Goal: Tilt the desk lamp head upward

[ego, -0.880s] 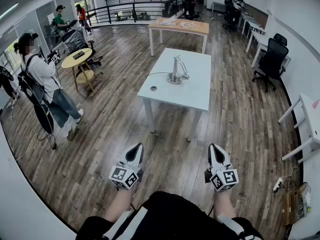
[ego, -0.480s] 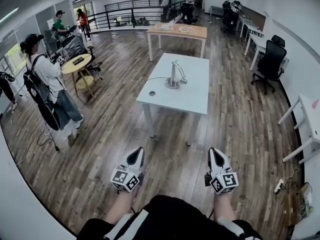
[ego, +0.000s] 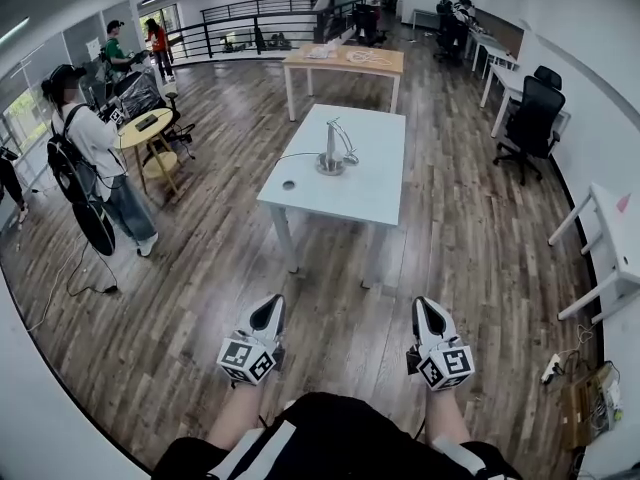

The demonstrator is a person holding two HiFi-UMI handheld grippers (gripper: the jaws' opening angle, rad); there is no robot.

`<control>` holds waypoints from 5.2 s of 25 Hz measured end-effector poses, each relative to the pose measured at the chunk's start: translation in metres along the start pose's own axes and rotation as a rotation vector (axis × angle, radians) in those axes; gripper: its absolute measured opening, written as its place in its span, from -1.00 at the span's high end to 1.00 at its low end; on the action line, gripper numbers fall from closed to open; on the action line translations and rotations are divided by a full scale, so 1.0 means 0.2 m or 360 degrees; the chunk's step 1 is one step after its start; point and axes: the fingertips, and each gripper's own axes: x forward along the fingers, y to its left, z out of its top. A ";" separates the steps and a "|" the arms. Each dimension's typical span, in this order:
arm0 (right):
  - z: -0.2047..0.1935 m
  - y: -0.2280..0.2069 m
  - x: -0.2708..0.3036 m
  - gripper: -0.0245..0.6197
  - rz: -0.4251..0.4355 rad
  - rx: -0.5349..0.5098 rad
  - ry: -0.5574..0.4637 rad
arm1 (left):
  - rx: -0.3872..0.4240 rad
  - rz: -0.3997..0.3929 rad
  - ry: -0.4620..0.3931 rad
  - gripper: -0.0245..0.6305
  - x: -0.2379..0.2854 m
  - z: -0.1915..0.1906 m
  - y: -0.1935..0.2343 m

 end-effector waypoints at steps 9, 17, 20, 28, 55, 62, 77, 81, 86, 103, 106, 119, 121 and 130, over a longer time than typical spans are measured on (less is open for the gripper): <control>-0.02 -0.11 -0.10 0.92 0.0021 0.0018 0.0021 | -0.0007 0.0030 0.0034 0.93 -0.01 -0.05 -0.14; -0.01 -0.13 0.04 0.92 -0.0016 0.0046 0.0003 | 0.0024 0.0012 0.0027 0.93 0.09 -0.03 -0.02; -0.02 -0.11 0.13 0.92 -0.0023 0.0018 0.0027 | 0.0012 0.0010 0.0036 0.93 0.15 -0.03 0.08; -0.05 -0.07 0.42 0.91 -0.0045 -0.0004 0.0043 | -0.0036 -0.0015 0.0020 0.93 0.28 -0.02 0.35; -0.12 0.01 1.12 0.91 -0.0003 -0.0034 0.0061 | -0.0031 0.0022 0.0008 0.93 0.54 0.04 0.93; -0.12 -0.15 1.39 0.91 0.0093 -0.0023 0.0055 | 0.0009 0.0113 -0.0003 0.93 0.72 0.06 1.01; -0.09 -0.57 1.81 0.92 0.0163 0.0028 -0.0008 | 0.0083 0.0165 0.0003 0.93 1.23 0.05 1.08; -0.08 -0.68 1.87 0.92 0.0168 0.0025 -0.0010 | 0.0082 0.0166 0.0013 0.93 1.35 0.02 1.07; -0.09 -0.81 1.90 0.92 0.0180 0.0014 0.0023 | 0.0067 0.0165 0.0018 0.93 1.50 -0.02 1.02; -0.17 -0.91 2.13 0.92 0.0178 0.0006 0.0062 | 0.0048 0.0161 0.0077 0.93 1.70 -0.11 1.19; -0.14 -0.94 2.22 0.92 0.0137 -0.0014 0.0039 | 0.0055 0.0104 0.0055 0.93 1.82 -0.10 1.25; -0.16 -0.92 2.66 0.91 0.0071 -0.0069 0.0061 | 0.0045 -0.0066 0.0112 0.93 2.22 -0.12 1.60; -0.17 -0.91 2.71 0.91 0.0056 -0.0070 0.0066 | 0.0045 -0.0103 0.0139 0.93 2.27 -0.14 1.64; -0.32 -0.85 2.85 0.91 -0.0032 -0.0052 0.0146 | 0.0045 -0.0256 0.0255 0.93 2.40 -0.28 1.77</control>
